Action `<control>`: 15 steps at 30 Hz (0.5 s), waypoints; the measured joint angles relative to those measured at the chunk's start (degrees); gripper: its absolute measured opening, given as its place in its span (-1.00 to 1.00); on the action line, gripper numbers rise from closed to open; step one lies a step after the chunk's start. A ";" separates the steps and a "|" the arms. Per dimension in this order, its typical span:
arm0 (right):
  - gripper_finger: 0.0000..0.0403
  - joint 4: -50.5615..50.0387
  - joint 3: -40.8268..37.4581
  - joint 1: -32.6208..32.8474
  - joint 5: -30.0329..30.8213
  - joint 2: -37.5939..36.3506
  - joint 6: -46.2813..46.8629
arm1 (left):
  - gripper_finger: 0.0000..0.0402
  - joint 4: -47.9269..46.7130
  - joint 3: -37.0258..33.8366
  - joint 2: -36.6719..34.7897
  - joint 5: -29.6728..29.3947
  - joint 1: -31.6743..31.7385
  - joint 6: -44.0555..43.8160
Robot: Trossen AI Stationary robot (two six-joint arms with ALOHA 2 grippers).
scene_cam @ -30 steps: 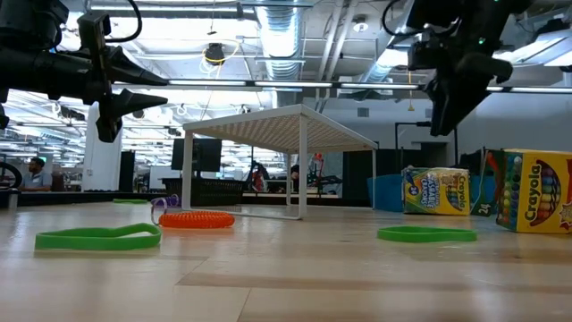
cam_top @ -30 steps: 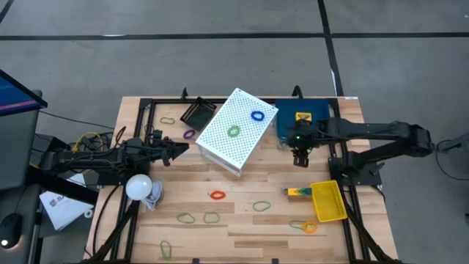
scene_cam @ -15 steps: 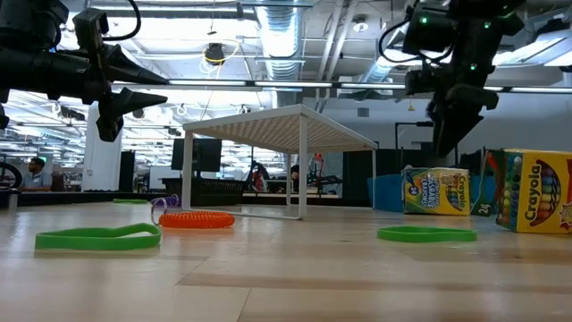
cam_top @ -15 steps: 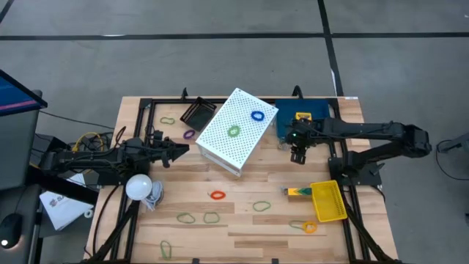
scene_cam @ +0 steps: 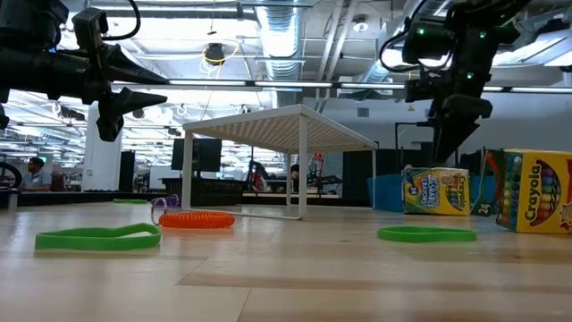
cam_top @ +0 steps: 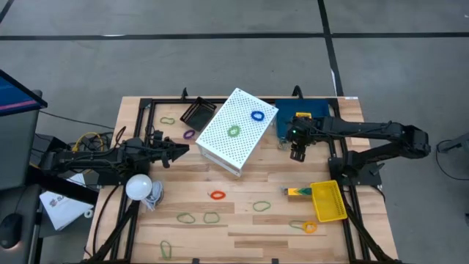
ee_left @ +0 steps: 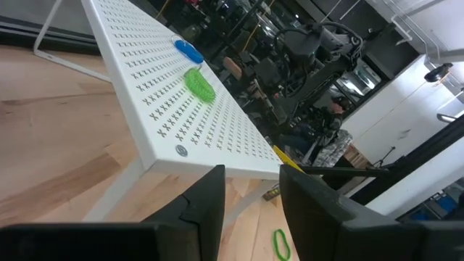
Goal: Pick & Place Office Desk Supplies
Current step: Put the yellow box of crayon into the blue bin
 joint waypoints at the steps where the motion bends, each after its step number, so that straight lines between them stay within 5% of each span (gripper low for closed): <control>1: -0.05 0.28 0.00 -0.10 0.00 0.00 -0.02 | -0.37 0.00 0.01 0.00 -0.01 0.00 0.00; 15: -0.05 3.37 -1.25 -1.64 -0.18 0.04 -1.53 | -0.37 0.00 0.01 0.00 0.01 0.00 1.15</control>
